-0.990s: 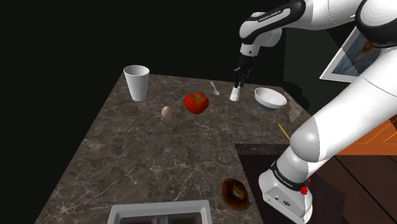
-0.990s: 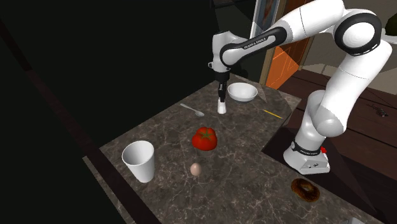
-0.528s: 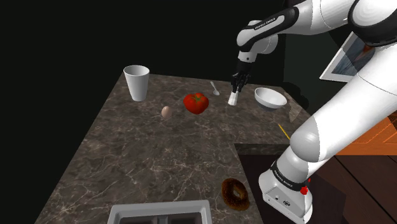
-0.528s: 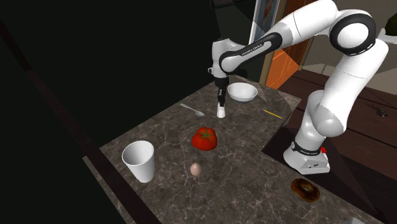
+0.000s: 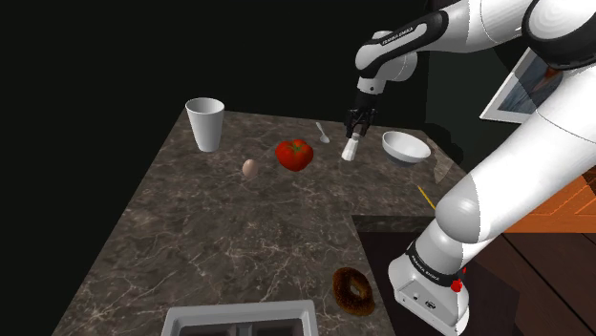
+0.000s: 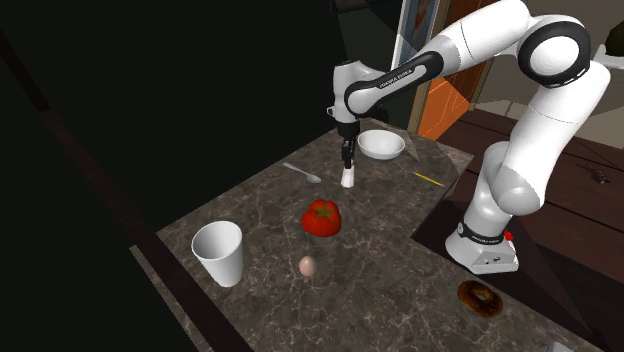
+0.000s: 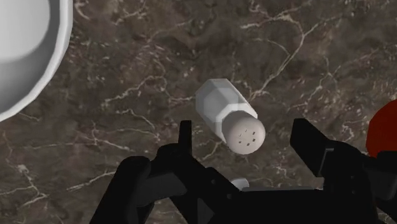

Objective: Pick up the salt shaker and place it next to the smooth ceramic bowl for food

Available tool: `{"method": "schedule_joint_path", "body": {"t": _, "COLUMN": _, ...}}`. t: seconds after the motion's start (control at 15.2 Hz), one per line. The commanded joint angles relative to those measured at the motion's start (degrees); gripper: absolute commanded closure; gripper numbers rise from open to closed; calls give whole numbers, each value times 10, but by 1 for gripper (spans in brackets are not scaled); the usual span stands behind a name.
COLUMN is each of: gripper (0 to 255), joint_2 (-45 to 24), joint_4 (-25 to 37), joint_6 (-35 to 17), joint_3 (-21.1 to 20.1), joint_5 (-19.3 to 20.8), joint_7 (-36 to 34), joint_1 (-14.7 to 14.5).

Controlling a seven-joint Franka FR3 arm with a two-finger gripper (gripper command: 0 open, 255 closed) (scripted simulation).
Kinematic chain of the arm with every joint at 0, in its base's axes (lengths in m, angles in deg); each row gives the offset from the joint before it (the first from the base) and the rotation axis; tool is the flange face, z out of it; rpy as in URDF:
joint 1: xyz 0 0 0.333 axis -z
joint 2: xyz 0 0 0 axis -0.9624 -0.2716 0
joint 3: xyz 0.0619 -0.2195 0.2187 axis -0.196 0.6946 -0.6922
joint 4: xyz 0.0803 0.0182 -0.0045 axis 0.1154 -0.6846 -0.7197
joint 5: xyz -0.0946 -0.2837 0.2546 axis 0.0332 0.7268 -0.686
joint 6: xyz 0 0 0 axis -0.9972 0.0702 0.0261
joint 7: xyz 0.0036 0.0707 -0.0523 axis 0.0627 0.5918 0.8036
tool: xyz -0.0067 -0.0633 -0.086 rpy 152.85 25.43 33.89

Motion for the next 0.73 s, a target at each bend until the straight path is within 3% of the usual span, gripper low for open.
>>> {"method": "schedule_joint_path", "body": {"t": 0.0, "gripper": 0, "joint_2": 0, "joint_4": 0, "joint_6": 0, "joint_3": 0, "joint_5": 0, "joint_7": 0, "joint_1": 0}}
{"method": "schedule_joint_path", "body": {"t": 0.2, "gripper": 0, "joint_2": 0, "joint_4": 0, "joint_6": 0, "joint_3": 0, "joint_5": 0, "joint_7": 0, "joint_1": 0}}
{"method": "schedule_joint_path", "body": {"t": 0.46, "gripper": 0, "joint_2": 20, "joint_4": 55, "joint_6": 74, "joint_3": 0, "joint_5": 6, "joint_7": -4, "joint_1": 1}}
{"method": "schedule_joint_path", "body": {"t": 0.66, "gripper": 0, "joint_2": 20, "joint_4": 55, "joint_6": 74, "joint_3": 0, "joint_5": 6, "joint_7": -4, "joint_1": 1}}
